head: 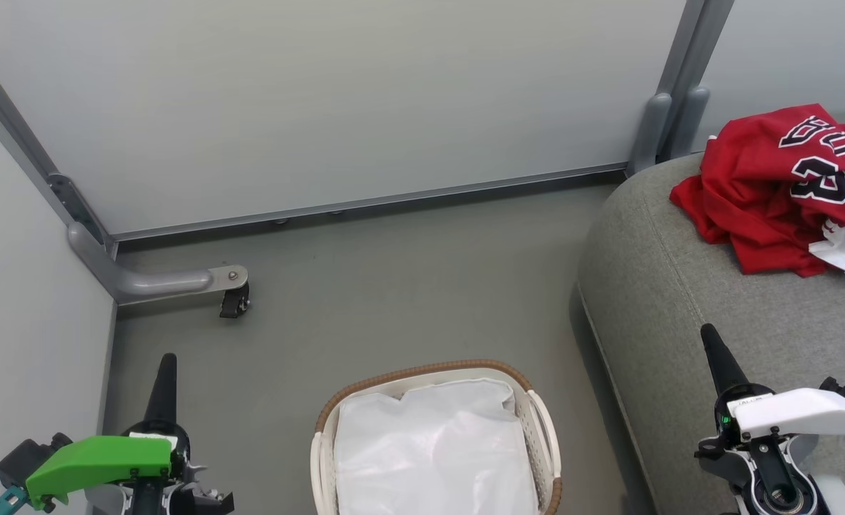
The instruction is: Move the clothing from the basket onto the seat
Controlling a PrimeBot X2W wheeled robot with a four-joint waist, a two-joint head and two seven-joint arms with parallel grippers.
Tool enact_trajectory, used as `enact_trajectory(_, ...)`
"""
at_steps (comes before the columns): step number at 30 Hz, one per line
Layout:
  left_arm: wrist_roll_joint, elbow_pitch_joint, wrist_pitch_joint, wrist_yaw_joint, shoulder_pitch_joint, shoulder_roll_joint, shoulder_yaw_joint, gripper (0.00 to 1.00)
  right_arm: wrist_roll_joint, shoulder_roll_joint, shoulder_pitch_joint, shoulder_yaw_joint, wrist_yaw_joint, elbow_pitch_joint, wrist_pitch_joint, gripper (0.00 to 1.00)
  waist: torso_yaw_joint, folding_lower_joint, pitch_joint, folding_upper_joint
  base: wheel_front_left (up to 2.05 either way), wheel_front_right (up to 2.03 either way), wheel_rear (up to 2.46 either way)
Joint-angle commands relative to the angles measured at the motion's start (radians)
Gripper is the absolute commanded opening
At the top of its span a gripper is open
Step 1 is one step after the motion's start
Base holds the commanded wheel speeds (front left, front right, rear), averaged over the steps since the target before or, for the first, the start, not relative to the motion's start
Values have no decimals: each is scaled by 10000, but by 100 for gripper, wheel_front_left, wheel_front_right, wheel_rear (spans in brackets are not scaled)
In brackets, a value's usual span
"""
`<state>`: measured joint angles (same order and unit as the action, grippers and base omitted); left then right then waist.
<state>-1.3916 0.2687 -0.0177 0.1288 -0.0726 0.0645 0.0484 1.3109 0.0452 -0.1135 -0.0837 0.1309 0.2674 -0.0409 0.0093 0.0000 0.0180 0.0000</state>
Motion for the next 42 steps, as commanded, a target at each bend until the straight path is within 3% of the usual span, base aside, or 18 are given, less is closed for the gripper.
enact_trajectory(1,-223,-87,-60,24,-230,77,54,0,245,57,33,-49,-1,-102,-56,0,-3,0,-6,0,0,0,0)
enact_trajectory(42,-2387,-256,-840,33,-403,18,479,0,3036,77,99,-325,0,-251,-765,0,-93,0,-148,0,0,0,0)
